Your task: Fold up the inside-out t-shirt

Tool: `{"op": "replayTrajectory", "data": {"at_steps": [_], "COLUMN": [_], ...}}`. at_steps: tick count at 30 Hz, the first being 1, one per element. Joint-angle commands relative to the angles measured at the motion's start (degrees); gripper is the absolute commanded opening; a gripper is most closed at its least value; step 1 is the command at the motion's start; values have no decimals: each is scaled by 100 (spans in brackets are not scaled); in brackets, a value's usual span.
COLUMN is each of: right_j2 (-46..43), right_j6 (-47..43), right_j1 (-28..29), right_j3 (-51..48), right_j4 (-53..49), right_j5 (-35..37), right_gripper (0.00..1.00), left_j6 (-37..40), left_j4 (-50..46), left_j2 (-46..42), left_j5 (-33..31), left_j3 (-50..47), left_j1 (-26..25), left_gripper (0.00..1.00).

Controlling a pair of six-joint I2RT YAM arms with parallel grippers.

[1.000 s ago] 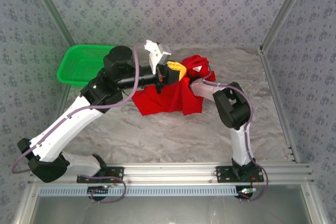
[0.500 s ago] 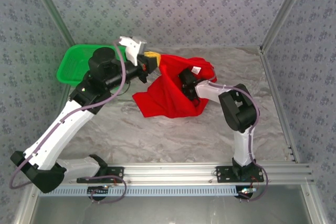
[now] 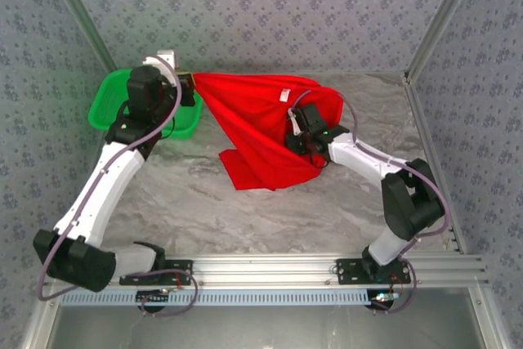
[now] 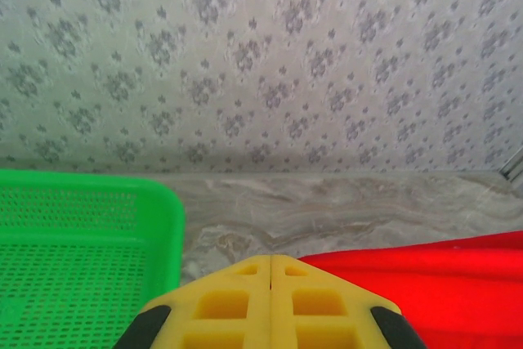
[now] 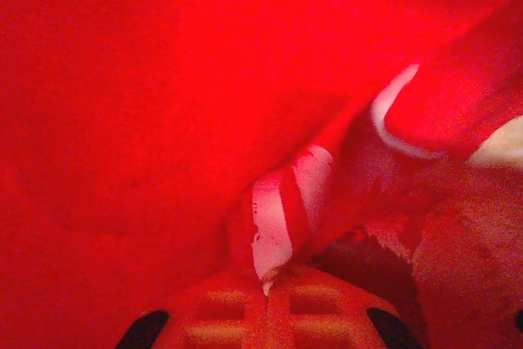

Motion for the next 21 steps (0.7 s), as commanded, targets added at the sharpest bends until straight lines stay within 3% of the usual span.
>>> {"op": "replayTrajectory", "data": {"at_steps": [1,8,15,17,21], "right_j2": [-215,-257,-713,-828,-1129], "right_j6": [-77,-81,46,100,24], "right_j1": [1,157,-77,-90,-219], "right_j3": [284,547,451,548,571], "right_j4": [266,533,1003,1127,1261], "right_j5": [-614,-1490,-1838,-1911,-2069], "right_gripper": [0,0,0,0,0], "left_j6": [-70,-133,-342,-422,-717], "left_j4": [181,-303,22,133,351], "left_j2": [476,1853,2120,2089,1626], "left_j5": [74,-72,544,952,1194], "left_j3": [-169,167,-126,-269,-702], "left_j1": [-23,-123,-123,-123,-131], "left_gripper": [0,0,0,8,38]}}
